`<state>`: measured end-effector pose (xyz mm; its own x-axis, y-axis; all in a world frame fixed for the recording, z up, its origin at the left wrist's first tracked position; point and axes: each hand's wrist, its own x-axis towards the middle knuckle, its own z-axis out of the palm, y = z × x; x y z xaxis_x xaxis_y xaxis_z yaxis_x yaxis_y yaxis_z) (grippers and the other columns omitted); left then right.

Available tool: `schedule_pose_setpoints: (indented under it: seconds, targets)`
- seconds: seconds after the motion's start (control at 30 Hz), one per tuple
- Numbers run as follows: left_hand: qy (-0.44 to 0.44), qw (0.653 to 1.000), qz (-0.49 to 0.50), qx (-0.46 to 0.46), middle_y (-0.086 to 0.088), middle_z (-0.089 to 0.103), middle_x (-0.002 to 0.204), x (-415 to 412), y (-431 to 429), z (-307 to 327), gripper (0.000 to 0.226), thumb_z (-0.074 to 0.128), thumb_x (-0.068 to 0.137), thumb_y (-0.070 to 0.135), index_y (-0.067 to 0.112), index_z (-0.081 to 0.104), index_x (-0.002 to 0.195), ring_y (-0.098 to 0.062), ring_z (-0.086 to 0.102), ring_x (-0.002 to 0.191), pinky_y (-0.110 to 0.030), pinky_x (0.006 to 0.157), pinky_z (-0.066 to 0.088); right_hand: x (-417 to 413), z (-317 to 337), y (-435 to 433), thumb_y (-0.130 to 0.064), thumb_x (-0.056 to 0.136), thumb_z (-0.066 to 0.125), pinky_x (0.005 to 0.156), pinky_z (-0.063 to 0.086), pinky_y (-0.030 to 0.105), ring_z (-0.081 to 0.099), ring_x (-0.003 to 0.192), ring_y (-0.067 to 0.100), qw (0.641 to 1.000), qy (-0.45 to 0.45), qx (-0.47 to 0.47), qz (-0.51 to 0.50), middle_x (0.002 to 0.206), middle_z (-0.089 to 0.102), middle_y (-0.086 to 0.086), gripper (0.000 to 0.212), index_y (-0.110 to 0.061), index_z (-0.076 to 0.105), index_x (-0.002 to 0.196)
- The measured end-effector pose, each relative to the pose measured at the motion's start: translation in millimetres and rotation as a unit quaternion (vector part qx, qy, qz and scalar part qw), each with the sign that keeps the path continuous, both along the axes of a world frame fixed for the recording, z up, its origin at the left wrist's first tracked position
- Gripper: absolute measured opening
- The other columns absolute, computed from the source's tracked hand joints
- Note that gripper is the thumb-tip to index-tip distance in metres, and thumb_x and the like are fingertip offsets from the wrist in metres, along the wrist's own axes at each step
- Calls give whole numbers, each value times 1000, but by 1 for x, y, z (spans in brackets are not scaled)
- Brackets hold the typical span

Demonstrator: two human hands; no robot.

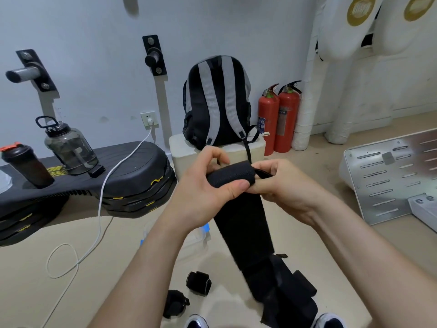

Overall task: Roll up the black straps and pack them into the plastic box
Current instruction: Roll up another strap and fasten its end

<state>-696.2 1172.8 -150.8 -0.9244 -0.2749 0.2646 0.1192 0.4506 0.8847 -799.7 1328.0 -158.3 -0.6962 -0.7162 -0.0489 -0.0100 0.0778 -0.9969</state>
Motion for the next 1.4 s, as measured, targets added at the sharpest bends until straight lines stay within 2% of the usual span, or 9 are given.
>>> schedule_pose_setpoints:
  seconds: [0.13, 0.3, 0.53, 0.7, 0.87, 0.97, 1.13, 1.27, 1.4]
  targets:
    - [4, 1000, 21, -18, 15, 71, 97, -3, 1, -1, 33, 79, 83, 27, 37, 68, 112, 1, 65, 94, -13, 81, 49, 3, -5, 1, -3, 85, 67, 75, 40, 28, 63, 87, 9, 996, -72, -52, -18, 91, 70, -2, 22, -11, 75, 103]
    - [19, 996, 84, -1, 18, 71, 94, -6, -3, -3, 20, 74, 87, 29, 35, 68, 105, 3, 65, 89, -15, 78, 50, 7, -7, 2, -16, 94, 61, 88, 50, 33, 66, 94, 20, 995, -72, -67, 34, 101, 72, 10, 18, -16, 77, 102]
    - [-4, 991, 105, -85, 11, 66, 87, -5, -3, -6, 32, 77, 82, 33, 40, 53, 102, -12, 64, 81, -43, 79, 55, 12, -14, -10, -11, 96, 62, 70, 52, 37, 61, 74, 16, 994, 80, -38, -56, 77, 65, 14, 19, -17, 77, 84]
    - [6, 972, 147, -182, 12, 64, 81, -2, 3, -5, 45, 82, 75, 32, 38, 45, 98, -17, 62, 77, -42, 74, 52, 12, -17, -14, -20, 86, 63, 75, 50, 44, 61, 80, 22, 997, 54, -36, -45, 79, 63, 10, 15, -9, 72, 82]
    - [44, 946, 158, -278, 8, 63, 78, -2, 15, -3, 40, 76, 76, 37, 34, 43, 98, -25, 59, 74, -42, 68, 51, 20, -16, -12, -28, 93, 67, 72, 56, 31, 71, 78, 18, 994, 54, -80, -49, 85, 73, 12, 23, -7, 73, 88]
    - [7, 964, 111, -241, 8, 63, 83, -4, 14, 1, 44, 80, 75, 38, 31, 45, 100, -19, 61, 78, -38, 70, 50, 17, -18, -12, -30, 92, 69, 69, 50, 35, 62, 71, 18, 992, 54, -89, -71, 75, 64, 13, 34, 3, 67, 83]
    - [-123, 990, -61, -32, 6, 68, 99, 4, 1, 8, 41, 70, 91, 18, 31, 52, 126, -5, 67, 82, -13, 57, 47, 5, -12, -4, -46, 86, 63, 69, 46, 48, 57, 72, 26, 990, 104, -59, -79, 77, 61, 19, 47, 1, 64, 84]
    - [-63, 997, -5, -49, 16, 72, 92, 0, -3, -2, 39, 71, 89, 8, 29, 66, 121, 2, 67, 84, -18, 76, 53, 2, -14, -4, -45, 97, 58, 87, 54, 51, 71, 87, 27, 995, 83, -1, -62, 94, 74, 14, 36, -12, 73, 92]
    - [-1, 980, 58, -190, 17, 72, 104, -4, 0, -12, 51, 72, 82, 11, 41, 63, 122, -4, 65, 102, -33, 91, 52, 4, -12, -8, -51, 97, 53, 76, 59, 33, 74, 88, 20, 999, 17, 17, -21, 95, 77, 8, 45, -10, 73, 99]
